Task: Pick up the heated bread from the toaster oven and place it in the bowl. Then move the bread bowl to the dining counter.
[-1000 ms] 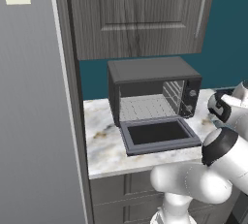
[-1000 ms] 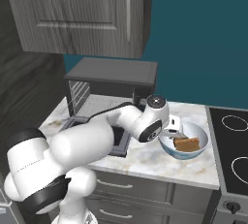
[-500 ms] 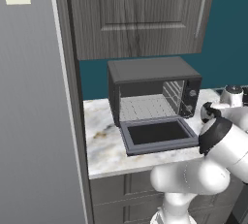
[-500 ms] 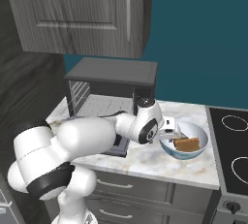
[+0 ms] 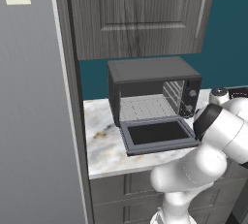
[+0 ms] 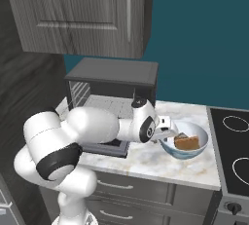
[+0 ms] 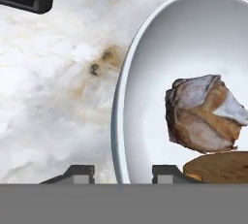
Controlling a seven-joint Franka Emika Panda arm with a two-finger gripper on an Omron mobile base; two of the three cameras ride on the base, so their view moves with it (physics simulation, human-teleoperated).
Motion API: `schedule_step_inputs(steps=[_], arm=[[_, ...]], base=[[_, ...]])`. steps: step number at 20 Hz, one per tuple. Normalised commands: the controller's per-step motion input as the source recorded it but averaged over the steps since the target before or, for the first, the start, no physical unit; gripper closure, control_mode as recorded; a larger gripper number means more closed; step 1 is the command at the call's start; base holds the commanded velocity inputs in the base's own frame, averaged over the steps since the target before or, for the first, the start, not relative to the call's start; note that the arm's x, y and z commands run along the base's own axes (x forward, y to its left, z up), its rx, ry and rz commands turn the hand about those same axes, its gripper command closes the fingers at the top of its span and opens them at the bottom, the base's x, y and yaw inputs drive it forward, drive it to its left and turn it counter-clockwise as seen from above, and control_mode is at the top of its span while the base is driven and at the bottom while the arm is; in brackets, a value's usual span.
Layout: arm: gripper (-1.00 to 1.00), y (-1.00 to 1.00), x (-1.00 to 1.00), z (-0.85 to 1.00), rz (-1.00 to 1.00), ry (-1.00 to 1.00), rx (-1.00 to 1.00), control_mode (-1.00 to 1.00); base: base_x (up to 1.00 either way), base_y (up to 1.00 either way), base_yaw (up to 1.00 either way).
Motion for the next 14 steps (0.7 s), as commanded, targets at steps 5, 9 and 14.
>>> schedule_step_inputs(steps=[5,9,14], arm=[[1.0,0.0,-0.13,0.05,0.0,-0.02,0.0,-1.0],[1.0,0.11,-0.5,0.59,0.0,-0.2,-0.02,-1.0],[1.0,0.62,-0.5,0.95,0.02,-0.28,-0.14,-1.0]], base=[[0.0,0.0,0.0],[0.0,0.0,0.0],[0.0,0.0,0.0]])
